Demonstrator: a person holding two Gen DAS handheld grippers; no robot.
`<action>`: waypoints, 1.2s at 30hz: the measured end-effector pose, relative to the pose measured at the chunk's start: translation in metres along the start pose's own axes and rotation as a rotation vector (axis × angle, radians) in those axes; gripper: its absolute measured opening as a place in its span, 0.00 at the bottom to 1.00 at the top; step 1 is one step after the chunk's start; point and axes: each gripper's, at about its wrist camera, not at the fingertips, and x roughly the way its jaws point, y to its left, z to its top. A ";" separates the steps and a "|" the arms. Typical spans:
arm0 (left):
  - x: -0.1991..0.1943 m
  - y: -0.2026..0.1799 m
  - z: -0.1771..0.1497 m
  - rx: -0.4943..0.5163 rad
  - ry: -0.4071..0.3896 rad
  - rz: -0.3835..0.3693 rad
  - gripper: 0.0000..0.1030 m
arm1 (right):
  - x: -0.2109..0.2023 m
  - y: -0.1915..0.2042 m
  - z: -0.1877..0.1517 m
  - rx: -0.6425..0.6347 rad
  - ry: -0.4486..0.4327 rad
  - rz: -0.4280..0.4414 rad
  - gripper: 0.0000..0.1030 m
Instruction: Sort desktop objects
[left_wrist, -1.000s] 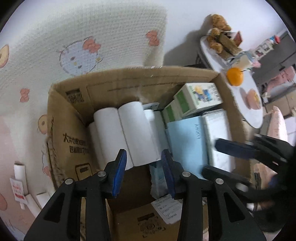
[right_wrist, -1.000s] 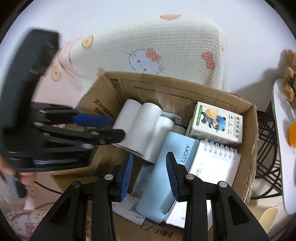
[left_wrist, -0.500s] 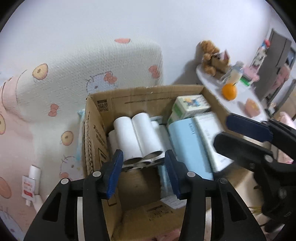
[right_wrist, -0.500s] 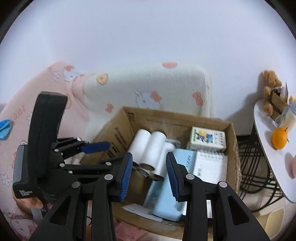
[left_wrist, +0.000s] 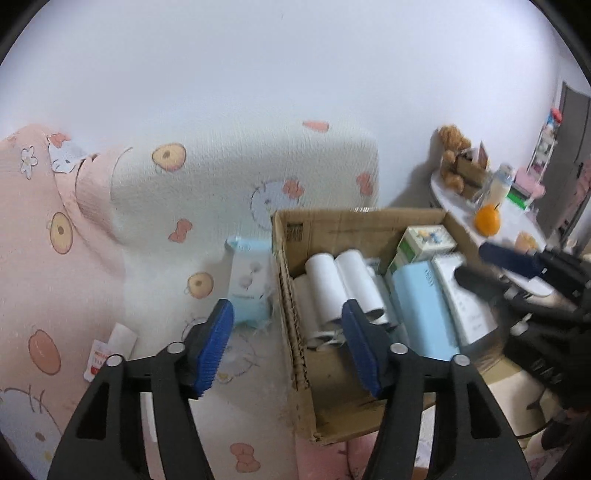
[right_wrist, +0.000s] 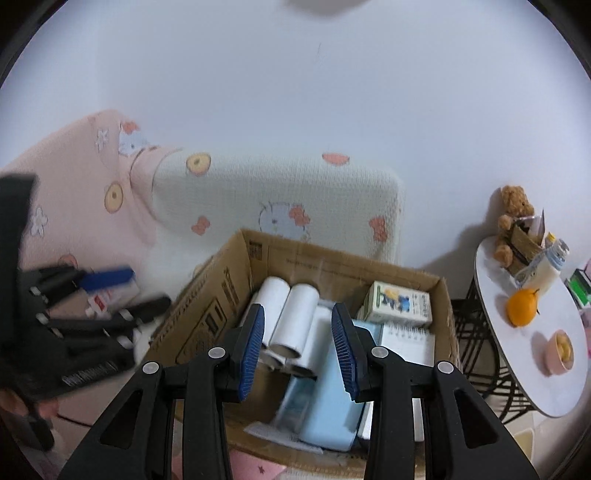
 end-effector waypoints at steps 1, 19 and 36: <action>-0.002 0.001 0.000 -0.004 -0.006 -0.007 0.65 | 0.003 0.002 -0.001 -0.012 0.007 -0.024 0.41; 0.009 -0.008 -0.004 0.043 0.035 -0.031 0.65 | -0.003 0.020 -0.004 -0.096 0.015 -0.118 0.83; 0.009 -0.009 -0.004 0.046 0.040 -0.018 0.65 | -0.004 0.021 -0.004 -0.098 0.024 -0.105 0.83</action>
